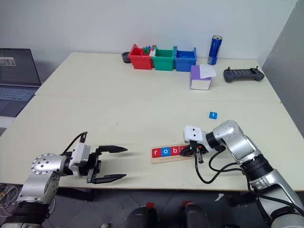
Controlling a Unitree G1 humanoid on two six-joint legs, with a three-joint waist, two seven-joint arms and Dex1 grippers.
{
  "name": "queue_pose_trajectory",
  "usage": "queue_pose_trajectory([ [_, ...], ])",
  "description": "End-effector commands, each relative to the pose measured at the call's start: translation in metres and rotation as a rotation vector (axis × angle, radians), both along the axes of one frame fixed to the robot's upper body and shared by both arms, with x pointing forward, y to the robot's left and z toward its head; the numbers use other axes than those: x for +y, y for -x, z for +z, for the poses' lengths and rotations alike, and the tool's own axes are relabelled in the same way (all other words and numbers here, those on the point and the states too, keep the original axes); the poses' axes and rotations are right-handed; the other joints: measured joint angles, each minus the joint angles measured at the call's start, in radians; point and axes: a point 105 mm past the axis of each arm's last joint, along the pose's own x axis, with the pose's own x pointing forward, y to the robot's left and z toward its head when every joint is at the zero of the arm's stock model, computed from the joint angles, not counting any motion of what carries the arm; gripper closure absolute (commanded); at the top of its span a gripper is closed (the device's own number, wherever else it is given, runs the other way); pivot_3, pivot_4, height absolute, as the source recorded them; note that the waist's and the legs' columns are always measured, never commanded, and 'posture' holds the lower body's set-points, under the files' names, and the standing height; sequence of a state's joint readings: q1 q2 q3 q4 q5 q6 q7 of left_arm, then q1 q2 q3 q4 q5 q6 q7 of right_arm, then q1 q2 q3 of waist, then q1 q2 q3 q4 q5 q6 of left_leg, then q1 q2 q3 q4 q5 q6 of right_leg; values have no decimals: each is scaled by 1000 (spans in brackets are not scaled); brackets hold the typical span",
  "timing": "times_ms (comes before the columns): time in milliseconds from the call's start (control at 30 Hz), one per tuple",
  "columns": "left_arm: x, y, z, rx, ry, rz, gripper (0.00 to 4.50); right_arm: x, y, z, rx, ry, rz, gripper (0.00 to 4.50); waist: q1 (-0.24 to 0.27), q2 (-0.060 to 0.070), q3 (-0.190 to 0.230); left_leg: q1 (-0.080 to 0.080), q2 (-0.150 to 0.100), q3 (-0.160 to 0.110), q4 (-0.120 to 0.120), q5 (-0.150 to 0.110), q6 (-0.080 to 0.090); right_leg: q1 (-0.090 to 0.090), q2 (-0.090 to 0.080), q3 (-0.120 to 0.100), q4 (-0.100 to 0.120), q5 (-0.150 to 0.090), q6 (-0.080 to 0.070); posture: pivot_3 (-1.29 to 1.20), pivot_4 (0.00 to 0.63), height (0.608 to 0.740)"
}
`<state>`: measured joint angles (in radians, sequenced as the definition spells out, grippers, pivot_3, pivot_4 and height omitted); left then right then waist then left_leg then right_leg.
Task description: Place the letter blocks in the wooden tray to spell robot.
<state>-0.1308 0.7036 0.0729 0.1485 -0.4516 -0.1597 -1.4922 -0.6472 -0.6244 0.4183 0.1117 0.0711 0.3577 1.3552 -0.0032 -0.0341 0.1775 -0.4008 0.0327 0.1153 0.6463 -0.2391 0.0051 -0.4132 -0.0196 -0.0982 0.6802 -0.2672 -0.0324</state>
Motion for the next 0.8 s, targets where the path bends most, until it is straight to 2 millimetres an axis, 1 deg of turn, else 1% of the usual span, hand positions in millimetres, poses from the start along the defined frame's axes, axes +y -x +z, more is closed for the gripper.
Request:
queue_pose_trajectory([
  [33,-1,0,8,-34,-7,-10,0,2,0,10,-33,-23,15,4479,0,0,0,0,0,0,0,0,0,0,0,0,0,0,0,0,150,740],
  [200,-1,-1,9,-35,-10,-16,0,0,-3,10,-38,-26,3,4479,0,0,0,0,0,0,0,0,0,0,0,0,0,0,0,0,150,740],
  [333,-1,0,9,-35,-12,-16,0,2,-1,27,-39,-91,-4,4479,0,0,0,0,0,0,0,0,0,0,0,0,0,0,0,0,150,740],
  [533,0,2,8,-31,-11,-11,0,-10,-4,45,-80,-118,-59,4479,0,0,0,0,0,0,0,0,0,0,0,0,0,0,0,0,150,740],
  [600,1,3,8,-28,-11,-9,0,-19,-4,42,-86,-90,-85,4479,0,0,0,0,0,0,0,0,0,0,0,0,0,0,0,0,150,740],
  [700,2,3,7,-24,-13,-9,0,-30,-4,26,-79,-24,-111,4479,1,0,0,0,0,0,0,0,0,0,0,0,0,0,0,0,150,740],
  [800,1,2,7,-25,-12,-12,0,-34,-9,13,-77,7,-132,4479,0,0,0,0,0,0,0,0,0,0,0,0,-1,0,0,0,150,740],
])
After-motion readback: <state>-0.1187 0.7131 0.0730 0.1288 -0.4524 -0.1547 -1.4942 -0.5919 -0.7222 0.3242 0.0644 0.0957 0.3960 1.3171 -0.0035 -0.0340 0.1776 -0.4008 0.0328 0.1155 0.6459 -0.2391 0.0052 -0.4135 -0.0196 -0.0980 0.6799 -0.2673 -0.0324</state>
